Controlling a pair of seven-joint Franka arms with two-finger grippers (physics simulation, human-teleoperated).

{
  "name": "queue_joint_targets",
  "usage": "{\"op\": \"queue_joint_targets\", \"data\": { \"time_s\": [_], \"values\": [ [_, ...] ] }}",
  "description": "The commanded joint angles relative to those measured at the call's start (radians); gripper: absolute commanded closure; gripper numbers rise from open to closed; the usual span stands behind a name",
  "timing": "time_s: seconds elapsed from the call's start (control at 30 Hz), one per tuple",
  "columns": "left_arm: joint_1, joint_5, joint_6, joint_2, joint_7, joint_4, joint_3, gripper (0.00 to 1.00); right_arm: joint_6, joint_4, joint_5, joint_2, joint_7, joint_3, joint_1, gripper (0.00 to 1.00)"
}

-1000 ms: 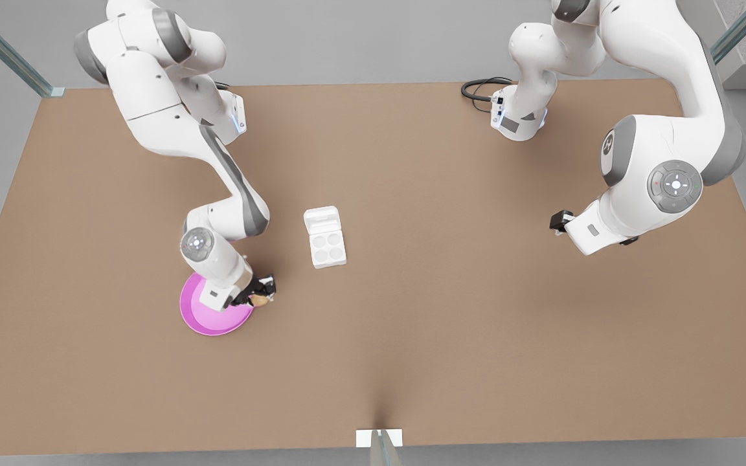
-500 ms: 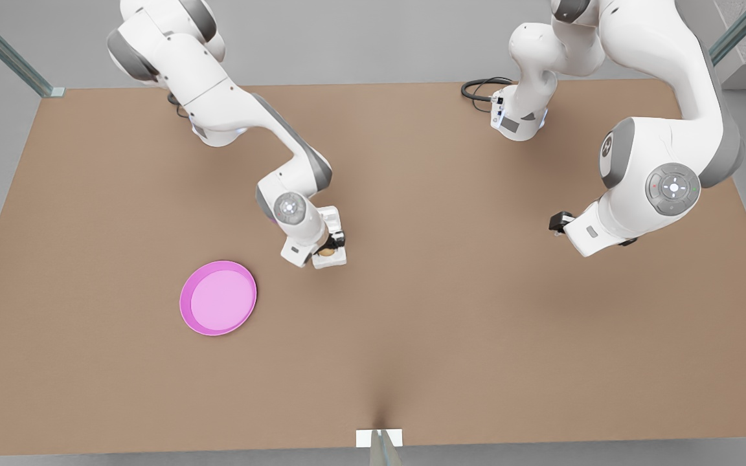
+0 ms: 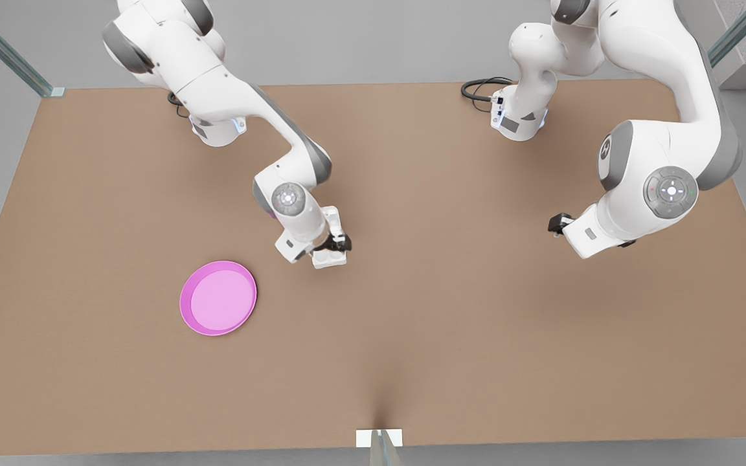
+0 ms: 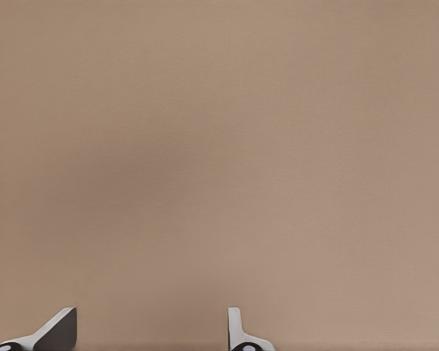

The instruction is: Pack egg into the box and close the box lid

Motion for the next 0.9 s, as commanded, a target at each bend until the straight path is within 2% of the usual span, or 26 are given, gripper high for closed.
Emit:
{"op": "queue_joint_targets", "data": {
  "time_s": [0.0,0.03,0.07,0.1,0.13,0.2,0.23,0.27,0.3,0.33,0.37,0.4,0.43,0.57,0.7,0.87],
  "values": [
    [0.0,0.001,0.001,-0.001,-0.001,0.0,-0.001,0.0,-0.092,0.106,-0.13,-0.001,0.077,-0.002,-0.061,0.0],
    [0.0,0.001,0.001,-0.001,-0.001,0.0,-0.001,0.0,-0.153,0.149,-0.132,-0.019,-0.275,-0.001,-0.172,0.0],
    [0.0,0.001,0.001,-0.001,-0.001,0.0,0.001,0.0,-0.503,0.333,-0.132,-0.042,-0.405,-0.004,-0.262,0.0],
    [0.0,0.001,0.0,-0.001,-0.001,0.0,-0.001,0.0,-0.819,0.513,-0.129,-0.041,-0.523,-0.007,-0.42,0.0],
    [0.0,0.001,0.0,-0.001,-0.002,0.0,0.001,0.0,-0.819,0.533,-0.13,-0.041,-0.574,-0.001,-0.479,0.0],
    [-0.049,-0.001,-0.019,0.016,-0.017,0.0,-0.009,0.0,-0.796,0.528,-0.109,-0.05,-0.494,-0.01,-0.49,0.0],
    [-0.242,-0.006,-0.147,0.025,-0.271,0.0,-0.01,0.0,-0.736,0.403,0.061,-0.155,-0.667,-0.199,-0.444,0.0],
    [-0.411,-0.054,-0.189,0.066,-0.485,0.002,-0.01,0.39,-0.699,0.288,0.098,-0.231,-0.748,-0.432,-0.249,0.0],
    [-0.563,-0.218,-0.178,0.149,-0.852,0.017,-0.01,0.79,-0.678,0.281,0.094,-0.235,-0.742,-0.456,-0.213,0.0],
    [-0.666,-0.343,-0.091,0.298,-1.156,0.126,-0.01,0.79,-0.65,0.278,0.094,-0.232,-0.717,-0.393,-0.252,0.0],
    [-0.698,-0.478,0.114,0.338,-1.433,0.131,-0.01,0.79,-0.65,0.277,0.074,-0.232,-0.676,-0.262,-0.36,0.0],
    [-0.75,-0.539,0.272,0.37,-1.602,0.131,-0.01,0.79,-0.659,0.28,0.037,-0.234,-0.64,-0.226,-0.373,0.0],
    [-0.82,-0.549,0.453,0.405,-1.749,0.131,-0.012,0.79,-0.671,0.301,0.035,-0.234,-0.64,-0.226,-0.365,0.0],
    [-0.868,-0.575,0.506,0.479,-1.743,0.129,-0.029,0.79,-0.685,0.304,0.034,-0.234,-0.64,-0.226,-0.365,0.0],
    [-0.865,-0.432,0.855,0.55,-1.708,0.128,-0.021,0.79,-0.687,0.304,0.034,-0.232,-0.64,-0.226,-0.358,0.0],
    [-0.851,-0.426,0.918,0.6,-1.674,0.131,-0.019,0.79,-0.707,0.327,0.034,-0.231,-0.637,-0.226,-0.373,0.0]
  ]
}}
